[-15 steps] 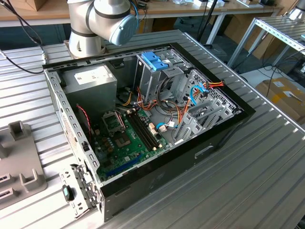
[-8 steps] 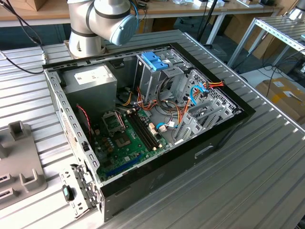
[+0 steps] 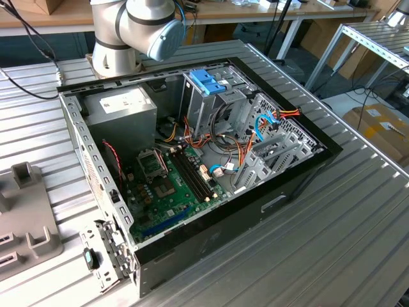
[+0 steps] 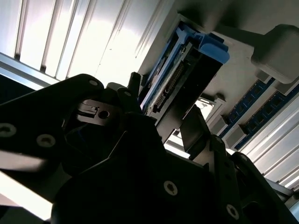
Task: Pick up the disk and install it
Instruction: 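Pick up the disk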
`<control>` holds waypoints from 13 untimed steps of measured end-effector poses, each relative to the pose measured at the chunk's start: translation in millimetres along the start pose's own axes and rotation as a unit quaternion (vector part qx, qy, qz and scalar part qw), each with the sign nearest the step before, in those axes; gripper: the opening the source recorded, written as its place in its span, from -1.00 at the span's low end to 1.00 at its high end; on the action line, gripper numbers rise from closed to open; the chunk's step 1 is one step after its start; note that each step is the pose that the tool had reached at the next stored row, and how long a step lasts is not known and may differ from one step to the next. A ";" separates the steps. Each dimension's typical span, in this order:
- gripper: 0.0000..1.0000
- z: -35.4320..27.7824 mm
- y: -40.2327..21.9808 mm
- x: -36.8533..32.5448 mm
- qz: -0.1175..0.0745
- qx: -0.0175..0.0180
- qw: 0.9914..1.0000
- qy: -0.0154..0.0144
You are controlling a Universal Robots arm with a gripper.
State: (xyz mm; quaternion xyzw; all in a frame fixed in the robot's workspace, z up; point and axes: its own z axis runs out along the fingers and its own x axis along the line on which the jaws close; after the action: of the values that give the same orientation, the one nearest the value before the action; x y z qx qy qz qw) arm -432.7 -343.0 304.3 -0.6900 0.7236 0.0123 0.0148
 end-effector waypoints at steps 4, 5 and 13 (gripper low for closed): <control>0.22 -0.1 -0.1 0.7 0.000 0.000 1.000 0.000; 0.22 0.0 0.0 0.7 0.000 0.000 1.000 0.000; 0.22 -1.5 -0.1 0.7 0.000 0.000 1.000 0.000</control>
State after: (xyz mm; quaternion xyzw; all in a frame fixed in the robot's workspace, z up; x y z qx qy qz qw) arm -432.7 -343.7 305.8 -0.6900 0.7236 0.0123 0.0149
